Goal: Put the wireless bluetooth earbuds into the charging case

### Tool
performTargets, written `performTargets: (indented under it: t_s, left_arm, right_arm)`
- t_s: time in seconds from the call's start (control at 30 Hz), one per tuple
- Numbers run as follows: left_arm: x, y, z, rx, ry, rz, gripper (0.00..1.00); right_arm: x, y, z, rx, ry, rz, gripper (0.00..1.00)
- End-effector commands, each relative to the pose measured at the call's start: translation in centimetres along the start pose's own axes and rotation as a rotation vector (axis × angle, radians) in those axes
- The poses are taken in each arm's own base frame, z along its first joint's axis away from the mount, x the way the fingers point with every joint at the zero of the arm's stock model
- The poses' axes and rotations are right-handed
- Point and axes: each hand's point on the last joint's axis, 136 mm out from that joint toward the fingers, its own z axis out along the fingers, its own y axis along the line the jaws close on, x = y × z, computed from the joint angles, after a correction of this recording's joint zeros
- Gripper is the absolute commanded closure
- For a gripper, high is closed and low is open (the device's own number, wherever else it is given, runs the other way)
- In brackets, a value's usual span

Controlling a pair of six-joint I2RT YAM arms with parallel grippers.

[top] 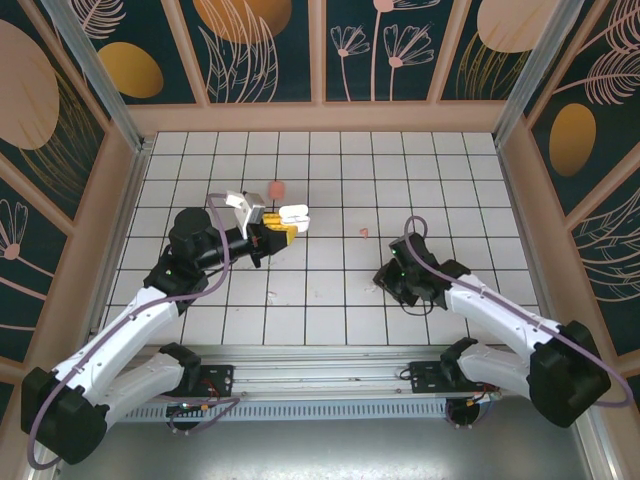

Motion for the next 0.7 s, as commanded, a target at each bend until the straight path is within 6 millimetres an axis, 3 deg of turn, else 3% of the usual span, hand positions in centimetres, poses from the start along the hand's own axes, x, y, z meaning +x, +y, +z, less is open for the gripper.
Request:
performTargets:
  t_s: [0.0,0.13,0.67]
  left_arm:
    - [-0.3,-0.4,-0.3,0.007,-0.026,0.03,1.0]
    - [0.0,-0.3,-0.4,-0.003,-0.021,0.03,1.0]
    - [0.5,-0.2,-0.5,-0.01,-0.01,0.026,1.0]
  right_arm:
    - [-0.1,-0.4,1.1,0.018,-0.012,0.029,0.68]
    - [0.1,-0.3,1.9,0.016,0.002,0.031,0.72]
    - [1.1,-0.1,3.9,0.065,0.062,-0.019,0.71]
